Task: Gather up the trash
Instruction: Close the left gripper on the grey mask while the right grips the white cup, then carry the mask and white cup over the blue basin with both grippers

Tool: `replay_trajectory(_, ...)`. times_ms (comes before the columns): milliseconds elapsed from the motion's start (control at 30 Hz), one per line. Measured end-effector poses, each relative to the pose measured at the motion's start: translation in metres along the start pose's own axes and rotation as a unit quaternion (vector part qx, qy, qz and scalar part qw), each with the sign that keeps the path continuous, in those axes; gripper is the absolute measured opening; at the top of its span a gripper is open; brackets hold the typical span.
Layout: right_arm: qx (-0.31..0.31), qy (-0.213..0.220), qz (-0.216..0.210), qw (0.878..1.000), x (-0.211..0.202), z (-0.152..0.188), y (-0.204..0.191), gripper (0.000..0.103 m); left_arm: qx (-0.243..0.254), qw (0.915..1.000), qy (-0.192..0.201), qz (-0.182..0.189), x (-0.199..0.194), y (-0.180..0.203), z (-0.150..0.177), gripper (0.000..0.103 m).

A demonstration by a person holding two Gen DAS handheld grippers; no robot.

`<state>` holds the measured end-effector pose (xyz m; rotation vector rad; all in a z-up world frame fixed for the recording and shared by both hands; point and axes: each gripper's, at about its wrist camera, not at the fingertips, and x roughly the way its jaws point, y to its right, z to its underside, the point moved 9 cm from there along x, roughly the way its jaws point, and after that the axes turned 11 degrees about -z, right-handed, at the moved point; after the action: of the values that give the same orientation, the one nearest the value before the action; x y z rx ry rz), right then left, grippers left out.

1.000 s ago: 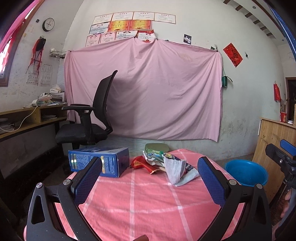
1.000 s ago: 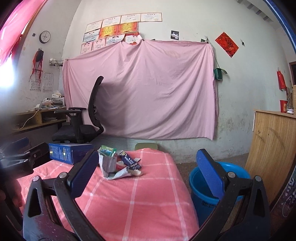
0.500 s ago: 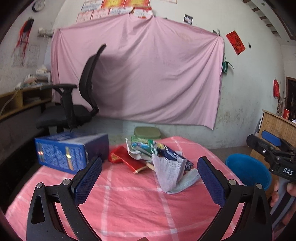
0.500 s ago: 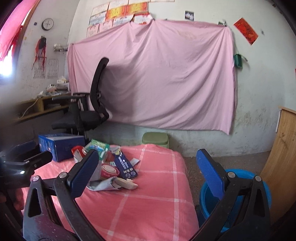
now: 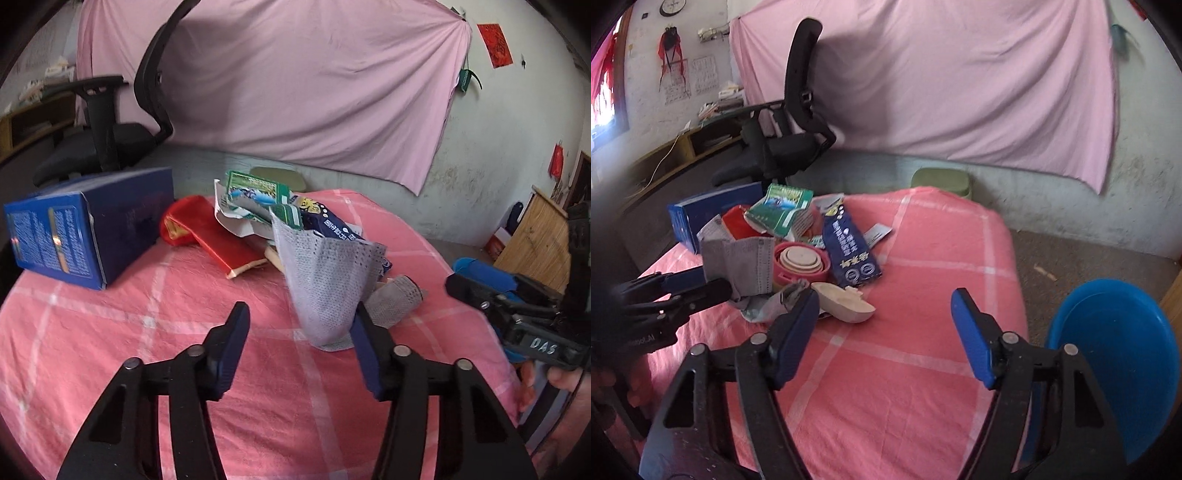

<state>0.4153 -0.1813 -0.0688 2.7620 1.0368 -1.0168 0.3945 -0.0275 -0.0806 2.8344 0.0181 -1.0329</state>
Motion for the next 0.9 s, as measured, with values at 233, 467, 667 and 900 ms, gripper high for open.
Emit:
replay_trajectory(233,-0.011,-0.064,-0.015,0.998,0.031,0.008,-0.010,0.078,0.003,0.9995,-0.023,0.022,0.002,0.005,0.001,0.016)
replay_trajectory(467,-0.026,-0.100,-0.015,0.995,0.048,0.010,-0.017,0.062,-0.001,0.9997,-0.022,0.005,-0.007,0.007,0.005,0.005)
replay_trajectory(667,-0.048,-0.114,-0.013,0.992,0.049,0.015,-0.025,0.033,-0.006,0.9997,-0.022,-0.008,-0.016,0.008,0.007,0.003)
replay_trajectory(900,-0.055,-0.097,-0.013,0.994,0.038,0.016,-0.032,0.030,-0.004,0.9996,-0.016,-0.021,-0.031,0.007,0.013,0.003)
